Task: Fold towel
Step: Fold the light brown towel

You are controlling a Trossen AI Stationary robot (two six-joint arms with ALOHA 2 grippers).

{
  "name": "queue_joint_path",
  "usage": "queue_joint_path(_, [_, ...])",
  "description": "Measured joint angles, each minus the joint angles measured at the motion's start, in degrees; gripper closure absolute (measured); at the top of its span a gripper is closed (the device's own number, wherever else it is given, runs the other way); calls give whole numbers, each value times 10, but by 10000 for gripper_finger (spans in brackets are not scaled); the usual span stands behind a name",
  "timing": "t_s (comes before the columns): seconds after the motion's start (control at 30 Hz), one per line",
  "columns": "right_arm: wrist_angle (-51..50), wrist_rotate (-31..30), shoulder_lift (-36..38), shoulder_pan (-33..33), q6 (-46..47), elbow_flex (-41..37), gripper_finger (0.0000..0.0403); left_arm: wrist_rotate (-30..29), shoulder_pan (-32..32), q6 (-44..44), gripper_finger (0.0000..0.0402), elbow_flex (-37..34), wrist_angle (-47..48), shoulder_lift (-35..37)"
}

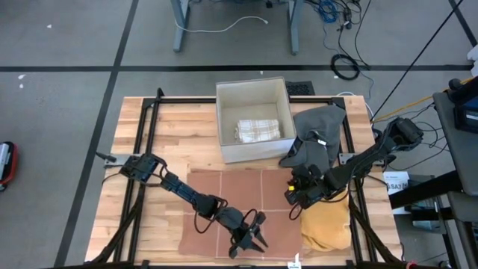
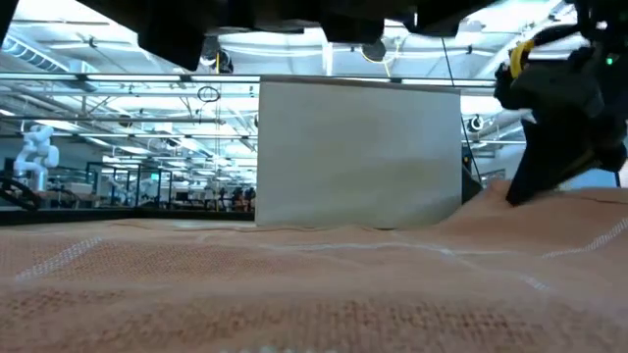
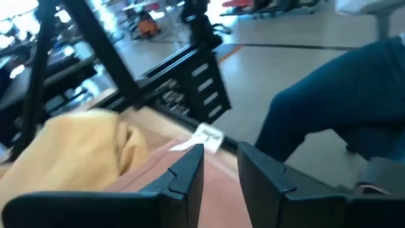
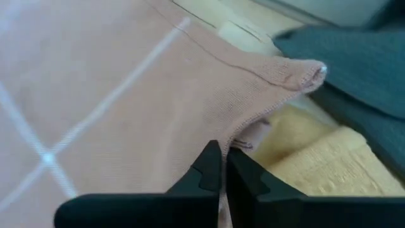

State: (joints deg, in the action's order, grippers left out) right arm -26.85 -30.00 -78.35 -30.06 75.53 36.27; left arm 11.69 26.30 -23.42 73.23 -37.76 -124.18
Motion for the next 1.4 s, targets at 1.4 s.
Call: queue_joint_path(1.4, [261,99,67,145,-415,15,403,-162,35,95,299,0,46,0])
